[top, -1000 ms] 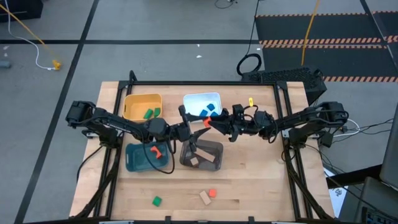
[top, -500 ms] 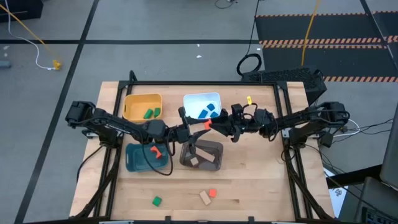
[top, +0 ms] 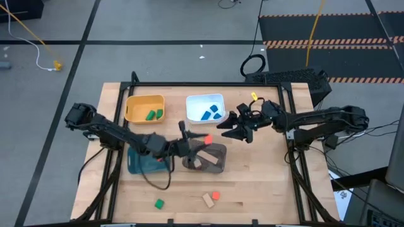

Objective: Sort & place blocks by color
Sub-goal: Put the top orange block into the blue bin

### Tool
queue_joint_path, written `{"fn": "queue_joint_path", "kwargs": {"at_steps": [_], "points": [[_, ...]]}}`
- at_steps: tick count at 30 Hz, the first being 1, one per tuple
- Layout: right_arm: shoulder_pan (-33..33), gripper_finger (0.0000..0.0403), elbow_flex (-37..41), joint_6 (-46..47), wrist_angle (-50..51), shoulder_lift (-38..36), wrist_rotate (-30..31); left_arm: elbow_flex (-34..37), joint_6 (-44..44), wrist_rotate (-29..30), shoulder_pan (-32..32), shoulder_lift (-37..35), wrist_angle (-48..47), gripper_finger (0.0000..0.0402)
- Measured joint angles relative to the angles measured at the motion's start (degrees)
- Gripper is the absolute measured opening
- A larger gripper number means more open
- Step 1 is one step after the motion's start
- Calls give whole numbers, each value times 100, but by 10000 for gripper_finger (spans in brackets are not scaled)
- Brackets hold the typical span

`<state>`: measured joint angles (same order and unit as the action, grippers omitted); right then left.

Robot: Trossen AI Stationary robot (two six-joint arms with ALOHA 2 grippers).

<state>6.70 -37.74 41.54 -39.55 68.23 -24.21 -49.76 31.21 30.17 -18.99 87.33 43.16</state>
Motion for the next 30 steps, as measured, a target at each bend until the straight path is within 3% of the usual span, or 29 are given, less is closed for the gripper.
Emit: {"fn": "queue_joint_path", "kwargs": {"at_steps": [4, 10, 14, 21, 25, 30], "points": [[0, 283, 0, -211, 623, -156, 14, 0, -606, 643, -462, -212, -362, 143], [-2, 282, 0, -381, 1040, -156, 20, 0, -3304, 3597, -1205, -698, -1700, 143], [-2, 282, 0, -533, 1281, -156, 27, 0, -4721, 4569, -1648, -903, -2869, 143], [-5, 281, 0, -657, 1374, -156, 31, 0, -7639, 4140, -1966, -982, -4800, 143], [-5, 281, 0, -689, 1384, -156, 31, 0, -9438, 3054, -1918, -969, -6186, 143], [-5, 281, 0, -819, 1476, -156, 33, 0, -10631, 1401, -1770, -934, -7408, 145]]}}
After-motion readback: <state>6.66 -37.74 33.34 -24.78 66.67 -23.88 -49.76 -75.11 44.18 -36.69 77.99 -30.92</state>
